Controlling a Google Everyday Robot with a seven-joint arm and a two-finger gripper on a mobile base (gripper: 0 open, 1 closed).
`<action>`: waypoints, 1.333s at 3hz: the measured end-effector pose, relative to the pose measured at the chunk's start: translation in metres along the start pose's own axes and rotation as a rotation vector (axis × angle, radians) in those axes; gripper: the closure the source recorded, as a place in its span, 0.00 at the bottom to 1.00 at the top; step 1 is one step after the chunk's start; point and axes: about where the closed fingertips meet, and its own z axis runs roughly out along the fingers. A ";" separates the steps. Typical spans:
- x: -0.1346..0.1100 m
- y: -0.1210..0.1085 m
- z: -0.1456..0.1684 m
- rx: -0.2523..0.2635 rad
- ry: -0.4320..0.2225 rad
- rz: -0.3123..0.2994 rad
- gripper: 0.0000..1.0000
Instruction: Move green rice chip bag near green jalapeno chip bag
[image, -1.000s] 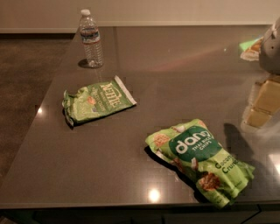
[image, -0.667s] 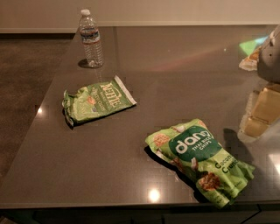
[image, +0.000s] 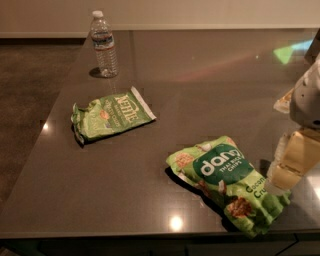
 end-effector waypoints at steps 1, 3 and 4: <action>0.005 0.013 0.012 -0.002 0.000 0.027 0.00; 0.012 0.024 0.039 -0.002 0.009 0.050 0.00; 0.010 0.032 0.050 -0.008 0.016 0.047 0.00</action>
Offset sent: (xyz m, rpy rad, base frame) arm -0.0256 0.0030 -0.0482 0.0022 0.0158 -0.0654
